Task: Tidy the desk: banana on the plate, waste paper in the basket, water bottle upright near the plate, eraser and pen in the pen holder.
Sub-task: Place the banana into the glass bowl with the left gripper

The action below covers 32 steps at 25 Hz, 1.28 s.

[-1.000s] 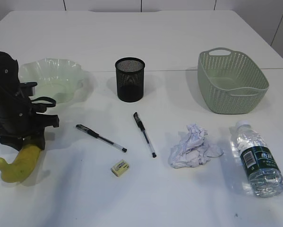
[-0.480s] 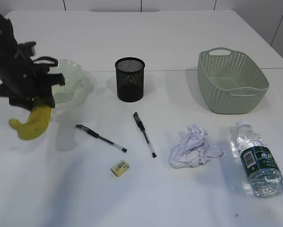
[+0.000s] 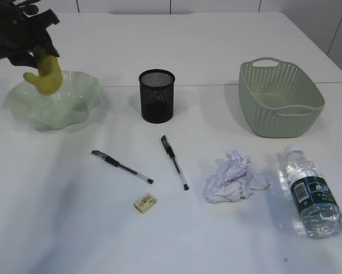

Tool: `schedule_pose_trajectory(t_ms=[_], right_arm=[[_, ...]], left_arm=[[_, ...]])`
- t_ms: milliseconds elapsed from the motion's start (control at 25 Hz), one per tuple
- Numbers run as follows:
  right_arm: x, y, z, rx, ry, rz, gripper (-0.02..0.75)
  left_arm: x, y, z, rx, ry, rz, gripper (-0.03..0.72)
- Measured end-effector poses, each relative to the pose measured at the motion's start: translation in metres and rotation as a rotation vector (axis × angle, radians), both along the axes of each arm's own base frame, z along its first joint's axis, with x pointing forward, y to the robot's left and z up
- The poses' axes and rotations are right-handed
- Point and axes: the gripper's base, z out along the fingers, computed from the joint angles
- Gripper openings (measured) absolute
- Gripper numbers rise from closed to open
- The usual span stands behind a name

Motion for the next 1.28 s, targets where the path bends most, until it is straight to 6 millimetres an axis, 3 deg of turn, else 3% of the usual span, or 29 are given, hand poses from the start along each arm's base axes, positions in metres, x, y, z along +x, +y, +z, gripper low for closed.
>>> schedule_pose_trajectory(t_ms=[240, 640, 1280], right_arm=[[0.000, 0.000, 0.000, 0.000, 0.002, 0.000, 0.431], [0.000, 0.001, 0.000, 0.017, 0.005, 0.001, 0.431], [-0.001, 0.003, 0.000, 0.045, 0.008, 0.002, 0.431]], left_arm=[[0.029, 0.026, -0.029, -0.151, 0.007, 0.112, 0.314], [0.052, 0.024, -0.084, -0.223, 0.048, 0.147, 0.314], [0.055, 0.024, -0.092, -0.225, 0.044, 0.154, 0.374]])
